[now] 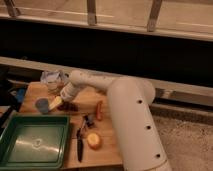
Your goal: Place grapes in table surface
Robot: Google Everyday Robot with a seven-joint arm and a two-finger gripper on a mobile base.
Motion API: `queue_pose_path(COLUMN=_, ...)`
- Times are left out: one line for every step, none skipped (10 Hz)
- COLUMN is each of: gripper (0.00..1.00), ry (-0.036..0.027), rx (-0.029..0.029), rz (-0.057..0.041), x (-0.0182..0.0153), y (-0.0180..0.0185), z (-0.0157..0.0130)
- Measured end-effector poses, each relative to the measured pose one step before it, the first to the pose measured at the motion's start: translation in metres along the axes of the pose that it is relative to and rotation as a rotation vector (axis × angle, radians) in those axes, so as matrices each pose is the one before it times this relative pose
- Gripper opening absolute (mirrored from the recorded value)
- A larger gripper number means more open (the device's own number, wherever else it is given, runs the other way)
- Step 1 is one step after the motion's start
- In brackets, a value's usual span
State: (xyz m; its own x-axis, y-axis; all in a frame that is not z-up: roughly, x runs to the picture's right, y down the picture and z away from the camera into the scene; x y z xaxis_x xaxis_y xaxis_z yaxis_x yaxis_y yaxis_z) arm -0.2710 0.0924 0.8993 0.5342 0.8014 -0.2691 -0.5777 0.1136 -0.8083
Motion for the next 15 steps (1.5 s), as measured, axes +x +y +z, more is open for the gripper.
queue_pose_path(gripper=0.73, ry=0.00364, rx=0.002, rz=0.00099, x=0.00219, y=-0.00117, z=-0.00282)
queue_pose_path(gripper=0.66, ry=0.00577, rx=0.00155, rz=-0.00022, x=0.00202, y=-0.00031, z=-0.00095)
queue_pose_path(gripper=0.53, ry=0.0083, rx=-0.00042, rz=0.00104, x=0.00355, y=-0.00008, z=0.00019)
queue_pose_path(gripper=0.44, ry=0.00743, rx=-0.00099, rz=-0.00002, x=0.00217, y=0.00035, z=0.00104)
queue_pose_path(gripper=0.37, ry=-0.00299, rx=-0.00016, rz=-0.00115, x=-0.00142, y=0.0008, z=0.00021)
queue_pose_path(gripper=0.25, ry=-0.00129, rx=0.00233, rz=0.0093, x=0.00012, y=-0.00175, z=0.00209)
queue_pose_path(gripper=0.14, ry=-0.00054, rx=0.00695, rz=0.02198, x=0.00215, y=-0.00618, z=0.00557)
queue_pose_path(gripper=0.06, ry=-0.00477, rx=0.0035, rz=0.0168, x=0.00098, y=-0.00513, z=0.00627)
queue_pose_path(gripper=0.01, ry=-0.00114, rx=0.00165, rz=0.005, x=0.00093, y=-0.00334, z=0.00197)
queue_pose_path(gripper=0.0, ry=0.00461, rx=-0.00113, rz=-0.0019, x=0.00131, y=0.0015, z=-0.00158)
queue_pose_path(gripper=0.0, ry=0.00374, rx=-0.00126, rz=-0.00005, x=0.00153, y=0.00035, z=-0.00082)
queue_pose_path(gripper=0.0, ry=0.00244, rx=0.00293, rz=-0.00265, x=0.0008, y=-0.0007, z=0.00008)
queue_pose_path(gripper=0.0, ry=-0.00346, rx=-0.00356, rz=0.00013, x=0.00011, y=0.00012, z=-0.0003)
queue_pose_path(gripper=0.0, ry=-0.03318, rx=-0.02693, rz=0.00503, x=-0.00237, y=0.00103, z=-0.00537)
queue_pose_path(gripper=0.0, ry=-0.05759, rx=-0.02722, rz=0.0079, x=-0.00608, y=-0.00283, z=-0.0102)
